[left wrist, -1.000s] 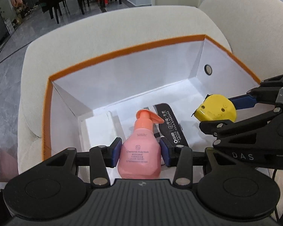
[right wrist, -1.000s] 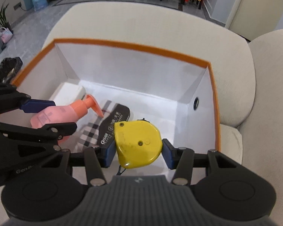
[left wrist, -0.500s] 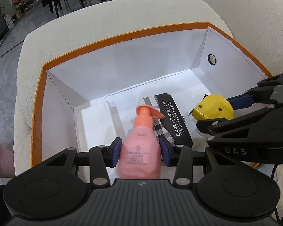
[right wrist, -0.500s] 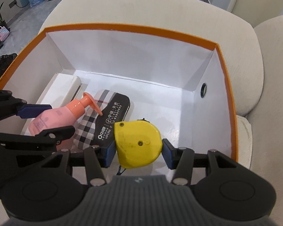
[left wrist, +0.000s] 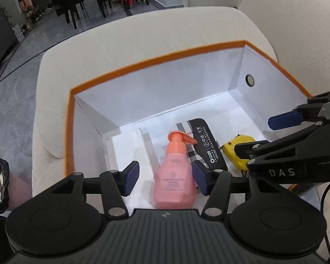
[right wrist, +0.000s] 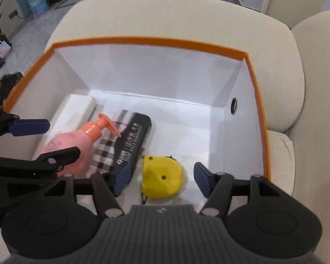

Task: Organize rigid objects
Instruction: 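Lower the pink bottle and tape measure into the orange box and release both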

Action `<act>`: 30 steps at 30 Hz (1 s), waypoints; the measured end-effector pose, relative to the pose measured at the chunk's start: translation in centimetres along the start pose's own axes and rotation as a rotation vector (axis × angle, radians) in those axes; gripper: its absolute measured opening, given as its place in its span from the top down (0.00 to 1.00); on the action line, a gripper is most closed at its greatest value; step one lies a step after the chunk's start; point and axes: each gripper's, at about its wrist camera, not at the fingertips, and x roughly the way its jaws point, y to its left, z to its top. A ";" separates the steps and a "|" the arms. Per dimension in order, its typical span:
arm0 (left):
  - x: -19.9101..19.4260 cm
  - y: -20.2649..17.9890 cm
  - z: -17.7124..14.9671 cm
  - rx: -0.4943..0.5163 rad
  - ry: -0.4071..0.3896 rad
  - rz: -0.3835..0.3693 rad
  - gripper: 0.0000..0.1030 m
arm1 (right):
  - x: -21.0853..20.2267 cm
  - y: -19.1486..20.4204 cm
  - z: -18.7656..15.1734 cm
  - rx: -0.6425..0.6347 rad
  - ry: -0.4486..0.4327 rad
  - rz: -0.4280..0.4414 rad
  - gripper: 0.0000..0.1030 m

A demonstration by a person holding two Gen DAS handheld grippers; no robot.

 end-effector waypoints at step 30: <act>-9.2 -0.2 -2.0 0.000 -0.104 0.041 0.32 | -9.6 2.3 -2.8 -0.038 -0.127 -0.015 0.37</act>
